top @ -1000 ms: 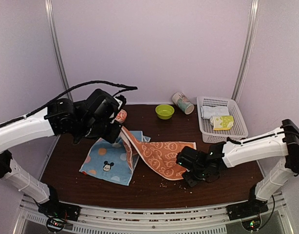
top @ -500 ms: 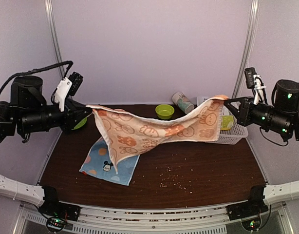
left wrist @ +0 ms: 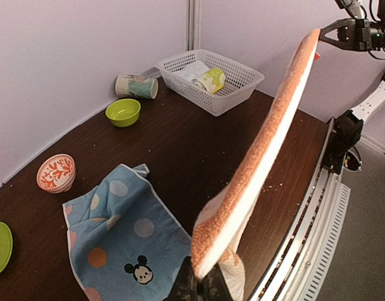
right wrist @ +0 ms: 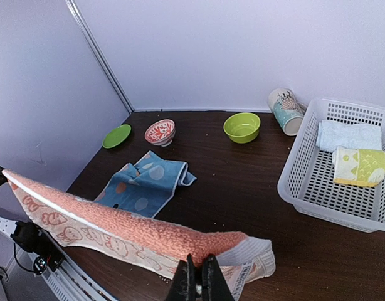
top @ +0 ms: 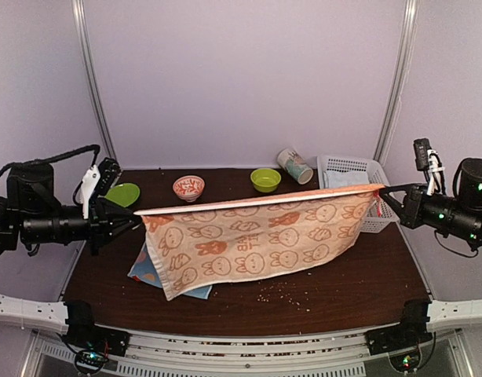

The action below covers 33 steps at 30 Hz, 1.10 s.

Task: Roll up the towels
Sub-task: Flatten out the towel at the center of the board.

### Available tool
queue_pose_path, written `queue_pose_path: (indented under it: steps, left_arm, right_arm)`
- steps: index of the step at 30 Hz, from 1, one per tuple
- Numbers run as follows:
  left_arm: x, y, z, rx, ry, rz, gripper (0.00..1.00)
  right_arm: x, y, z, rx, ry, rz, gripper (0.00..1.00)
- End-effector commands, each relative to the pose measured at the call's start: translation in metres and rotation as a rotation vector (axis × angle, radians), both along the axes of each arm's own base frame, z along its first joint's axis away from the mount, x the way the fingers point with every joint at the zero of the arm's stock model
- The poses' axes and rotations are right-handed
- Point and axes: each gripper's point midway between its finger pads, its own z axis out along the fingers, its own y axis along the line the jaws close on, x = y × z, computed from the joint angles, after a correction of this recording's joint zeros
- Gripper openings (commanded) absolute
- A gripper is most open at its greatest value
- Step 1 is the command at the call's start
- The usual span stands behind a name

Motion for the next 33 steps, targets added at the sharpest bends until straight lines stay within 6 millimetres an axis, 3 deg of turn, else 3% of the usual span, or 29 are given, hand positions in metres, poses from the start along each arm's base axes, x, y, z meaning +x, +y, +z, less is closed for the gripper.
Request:
queue_pose_path:
  steps: [1, 7, 12, 15, 22, 27, 33]
  left_arm:
    - [-0.004, 0.002, 0.000, -0.030, 0.035, 0.000, 0.00]
    - [-0.018, -0.005, -0.009, -0.039, 0.105, -0.071, 0.00]
    - [-0.022, -0.018, -0.033, -0.004, 0.181, -0.105, 0.00]
    - [-0.017, -0.026, -0.043, 0.013, 0.184, -0.106, 0.00]
    - [-0.003, -0.053, -0.044, 0.046, 0.130, -0.135, 0.00]
    - [-0.011, -0.058, -0.029, 0.030, 0.122, -0.198, 0.00]
    - [-0.041, -0.036, 0.004, -0.085, 0.087, -0.292, 0.00]
  right_arm:
    - [-0.003, -0.013, -0.007, 0.025, 0.012, -0.039, 0.00]
    - [-0.025, -0.002, -0.013, 0.028, 0.047, 0.117, 0.00]
    - [-0.033, -0.004, -0.026, 0.047, 0.087, 0.137, 0.00]
    - [-0.030, -0.008, -0.029, 0.065, 0.091, 0.099, 0.00]
    - [-0.012, -0.002, -0.032, 0.022, 0.081, 0.036, 0.00]
    - [-0.020, 0.003, -0.014, 0.033, 0.033, 0.113, 0.00]
    - [-0.058, 0.006, -0.005, 0.041, 0.036, 0.316, 0.00]
